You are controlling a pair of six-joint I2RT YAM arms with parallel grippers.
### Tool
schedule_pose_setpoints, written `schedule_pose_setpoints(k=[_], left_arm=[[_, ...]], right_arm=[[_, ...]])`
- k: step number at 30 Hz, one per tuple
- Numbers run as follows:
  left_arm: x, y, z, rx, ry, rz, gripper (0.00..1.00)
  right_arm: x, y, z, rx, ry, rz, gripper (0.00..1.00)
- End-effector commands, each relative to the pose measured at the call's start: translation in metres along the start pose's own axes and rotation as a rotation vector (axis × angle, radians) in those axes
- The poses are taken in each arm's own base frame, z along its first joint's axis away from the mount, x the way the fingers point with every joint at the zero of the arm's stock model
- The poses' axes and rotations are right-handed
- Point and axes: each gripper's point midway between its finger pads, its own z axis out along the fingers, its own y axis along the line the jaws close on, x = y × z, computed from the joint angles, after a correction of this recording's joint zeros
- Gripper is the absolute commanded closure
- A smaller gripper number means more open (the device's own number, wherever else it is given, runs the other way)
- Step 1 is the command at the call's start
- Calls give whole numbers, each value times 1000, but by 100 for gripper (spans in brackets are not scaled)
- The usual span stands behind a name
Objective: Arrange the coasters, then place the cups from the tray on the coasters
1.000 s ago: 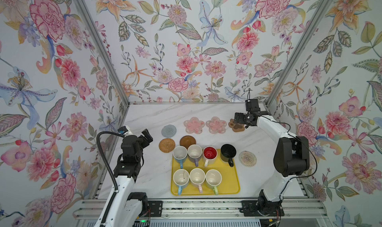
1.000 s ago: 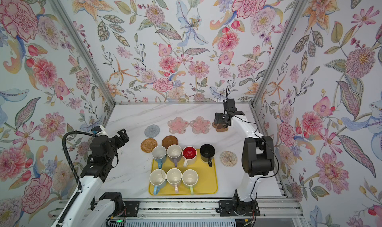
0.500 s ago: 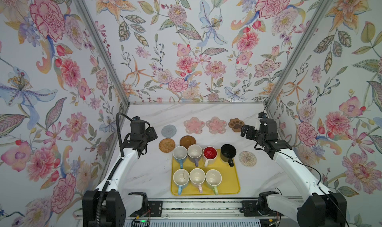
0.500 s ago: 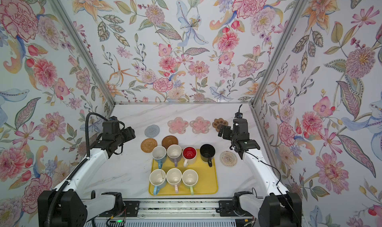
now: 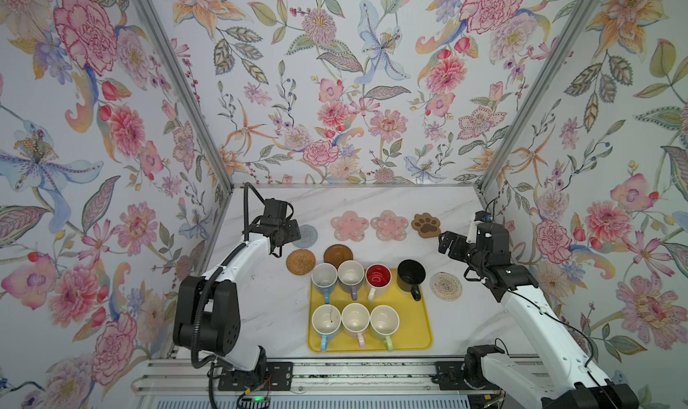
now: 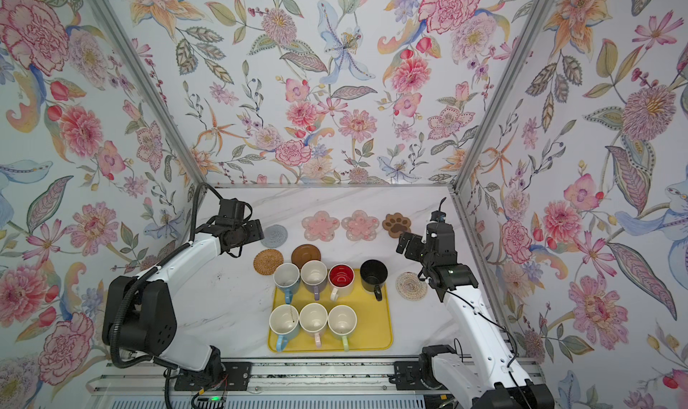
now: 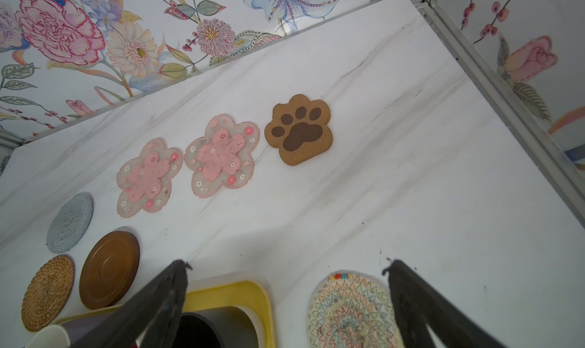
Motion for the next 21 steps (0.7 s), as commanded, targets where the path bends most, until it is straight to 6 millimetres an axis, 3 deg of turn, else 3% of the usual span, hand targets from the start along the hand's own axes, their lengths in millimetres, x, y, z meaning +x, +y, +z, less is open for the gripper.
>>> schedule_pose_setpoints(k=[1, 11, 15, 21], left_arm=[[-3, -2, 11, -42, 24, 16, 24], [-2, -13, 54, -47, 86, 1, 25], [-5, -25, 66, -36, 90, 10, 25], [6, -38, 77, -46, 123, 29, 26]], right_arm=[[15, -8, 5, 17, 52, 30, 1], [14, -16, 7, 24, 55, 71, 1], [11, -18, 7, 32, 46, 71, 1], [10, -19, 9, 28, 53, 71, 1]])
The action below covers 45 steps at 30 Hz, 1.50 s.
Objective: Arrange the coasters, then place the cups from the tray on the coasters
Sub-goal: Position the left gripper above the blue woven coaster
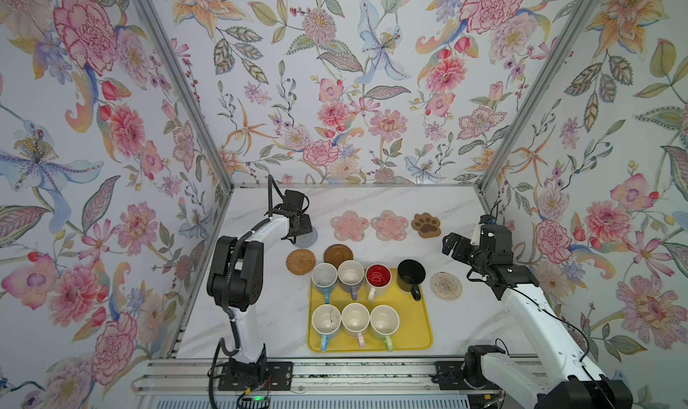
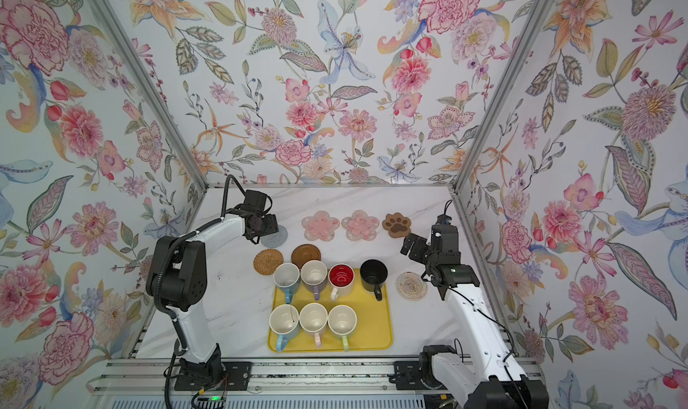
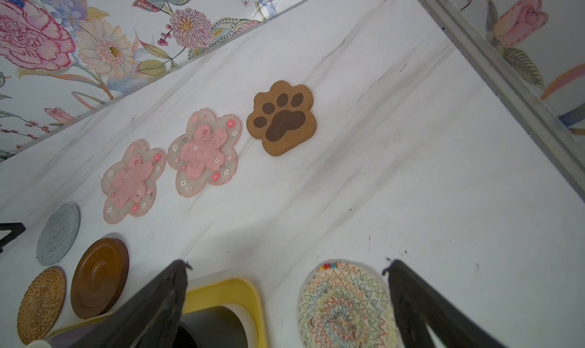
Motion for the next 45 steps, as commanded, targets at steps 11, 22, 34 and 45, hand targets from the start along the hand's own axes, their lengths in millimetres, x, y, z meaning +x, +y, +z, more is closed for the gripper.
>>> schedule_pose_setpoints(k=[11, 22, 34, 45], left_arm=[[14, 19, -3, -151, 27, -31, 25], [15, 12, 4, -131, 42, -44, 30], [23, 10, 19, -143, 73, -54, 31], [28, 5, 40, -137, 106, -61, 34]], right_arm=[[1, 1, 1, -19, 15, 6, 1], [3, 2, 3, -29, 18, 4, 1], [1, 2, 1, -35, 11, 2, 1], [-2, 3, 2, -35, 3, 7, 1]])
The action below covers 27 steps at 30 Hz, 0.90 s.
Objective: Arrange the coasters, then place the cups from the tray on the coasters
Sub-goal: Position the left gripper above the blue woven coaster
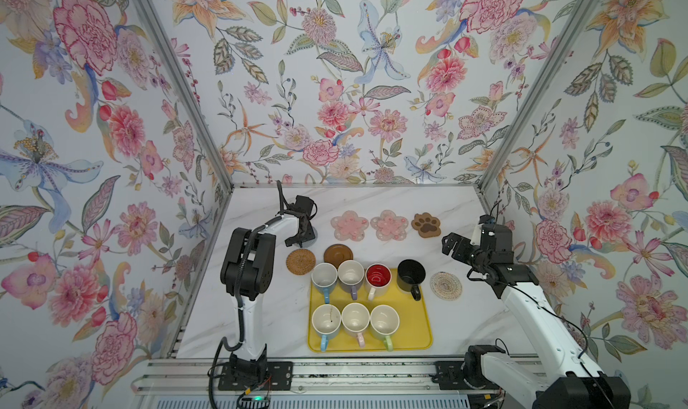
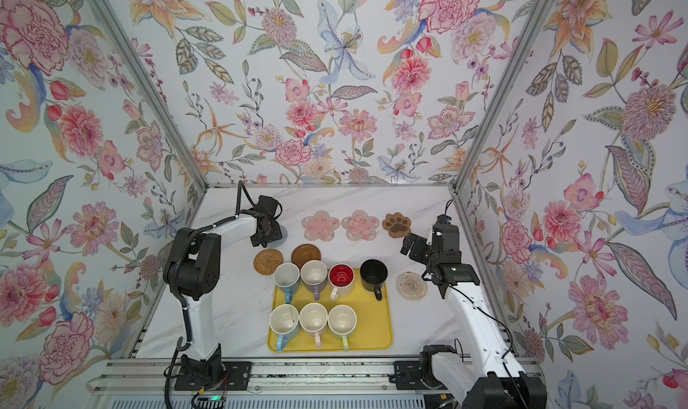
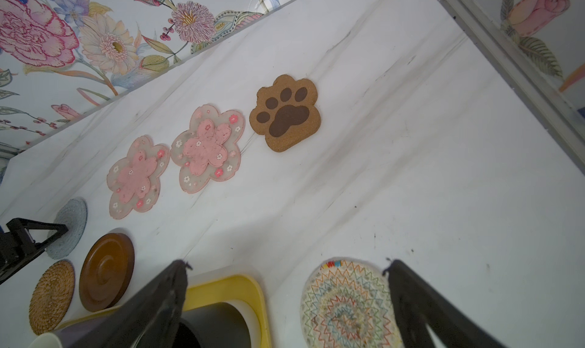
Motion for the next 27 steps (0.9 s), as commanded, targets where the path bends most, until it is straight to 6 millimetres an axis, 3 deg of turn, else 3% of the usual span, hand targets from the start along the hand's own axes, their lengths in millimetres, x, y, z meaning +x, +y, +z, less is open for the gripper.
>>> schedule_pose_setpoints(k=[1, 27], left_arm=[[-1, -8, 3, 10, 20, -5, 34], [-20, -45, 23, 80, 21, -9, 39]], right_arm=[[-5, 2, 0, -15, -17, -1, 1], [0, 0, 11, -12, 14, 15, 1]])
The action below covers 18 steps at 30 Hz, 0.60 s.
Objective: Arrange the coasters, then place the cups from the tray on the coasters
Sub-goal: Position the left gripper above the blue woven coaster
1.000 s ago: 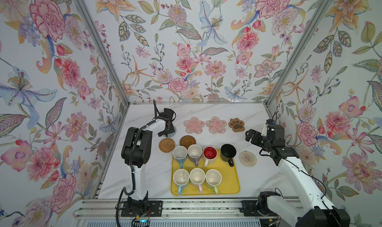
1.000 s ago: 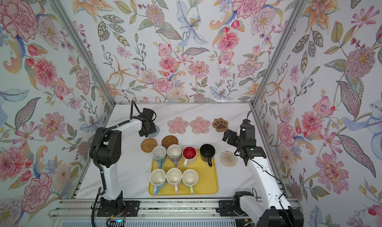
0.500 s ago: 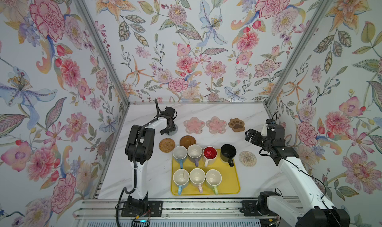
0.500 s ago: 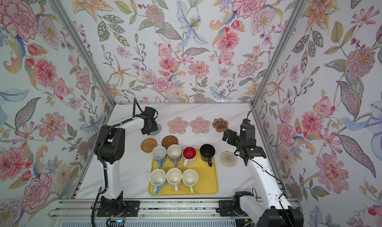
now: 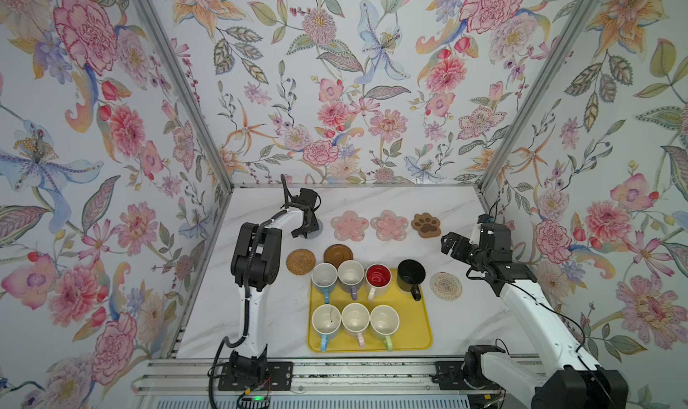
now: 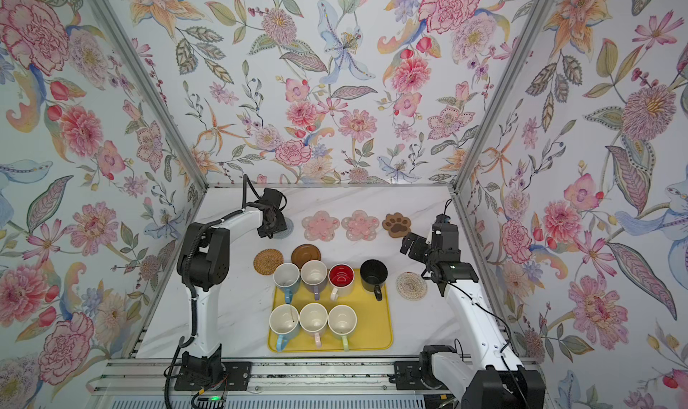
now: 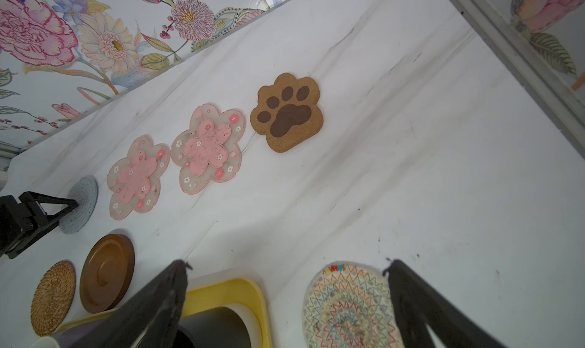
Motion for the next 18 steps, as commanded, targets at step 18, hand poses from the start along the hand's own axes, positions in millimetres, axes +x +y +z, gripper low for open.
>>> schedule_pose_setpoints(k=[18], left_arm=[[28, -27, -1, 75, 68, 41, 39]], right_arm=[[-2, 2, 8, -12, 8, 17, 1]])
